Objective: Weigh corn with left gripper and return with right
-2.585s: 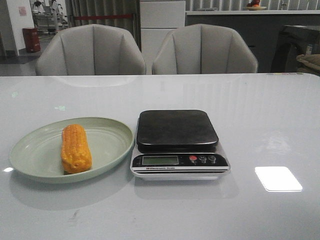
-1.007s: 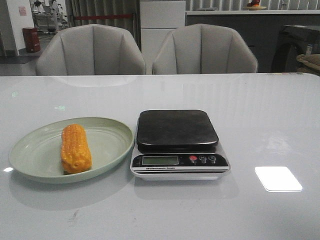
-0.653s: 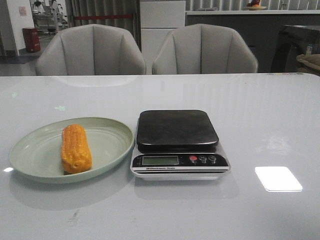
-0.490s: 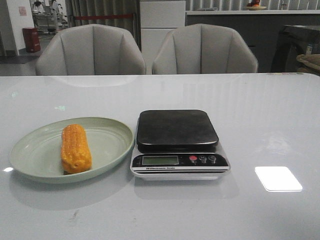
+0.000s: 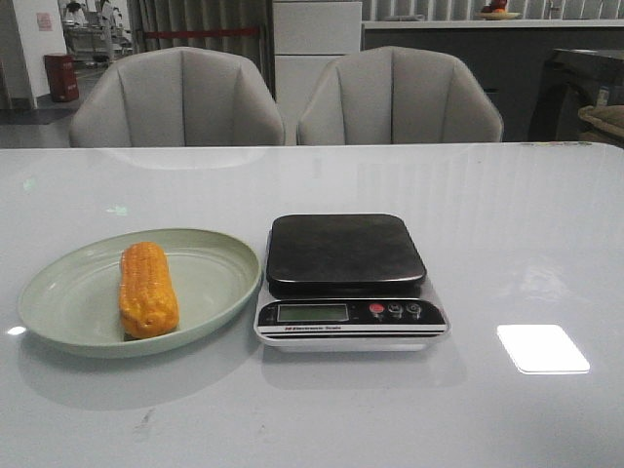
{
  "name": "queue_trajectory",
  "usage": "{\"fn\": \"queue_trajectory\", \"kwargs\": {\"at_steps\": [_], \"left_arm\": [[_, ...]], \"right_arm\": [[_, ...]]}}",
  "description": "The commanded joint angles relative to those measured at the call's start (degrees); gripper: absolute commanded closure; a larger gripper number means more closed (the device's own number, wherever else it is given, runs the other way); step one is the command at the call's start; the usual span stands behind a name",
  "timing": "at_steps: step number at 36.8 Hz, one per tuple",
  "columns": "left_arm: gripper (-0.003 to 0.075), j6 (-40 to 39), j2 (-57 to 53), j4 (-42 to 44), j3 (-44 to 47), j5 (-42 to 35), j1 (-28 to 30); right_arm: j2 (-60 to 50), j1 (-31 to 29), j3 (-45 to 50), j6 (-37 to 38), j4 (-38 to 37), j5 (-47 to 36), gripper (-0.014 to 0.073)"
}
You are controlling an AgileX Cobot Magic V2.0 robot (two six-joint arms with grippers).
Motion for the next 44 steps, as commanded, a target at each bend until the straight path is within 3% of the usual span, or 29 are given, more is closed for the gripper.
{"fn": "queue_trajectory", "kwargs": {"at_steps": [1,20,25,32,37,40,44], "left_arm": [[0.0606,-0.08,-1.17,-0.32,1.79,-4.79,0.06],[0.0606,-0.08,-1.17,-0.32,1.79,-4.79,0.06],[0.0606,-0.08,-1.17,-0.32,1.79,-4.79,0.06],[0.0606,-0.08,-1.17,-0.32,1.79,-4.79,0.06],[0.0606,-0.08,-1.17,-0.32,1.79,-4.79,0.06],[0.0606,-0.08,-1.07,-0.32,1.79,-4.79,0.06],[0.0606,-0.08,-1.07,-0.32,1.79,-4.79,0.06]], "right_arm": [[0.55,-0.29,-1.64,-0.31,-0.43,-5.06,0.0411],[0.55,-0.66,0.32,-0.31,-0.16,-5.50,0.0411],[-0.79,-6.18,3.57,-0.31,5.56,-5.19,0.0411],[-5.36,-17.56,5.79,-0.31,5.66,-5.45,0.0411],[-10.48,-22.23,9.02,-0.31,-1.28,-7.76,0.0411],[-12.56,-22.81,12.78,-0.31,-5.26,-13.57,0.0411],[-12.51,-23.01,14.01,-0.31,-5.68,-16.36,0.0411]]}}
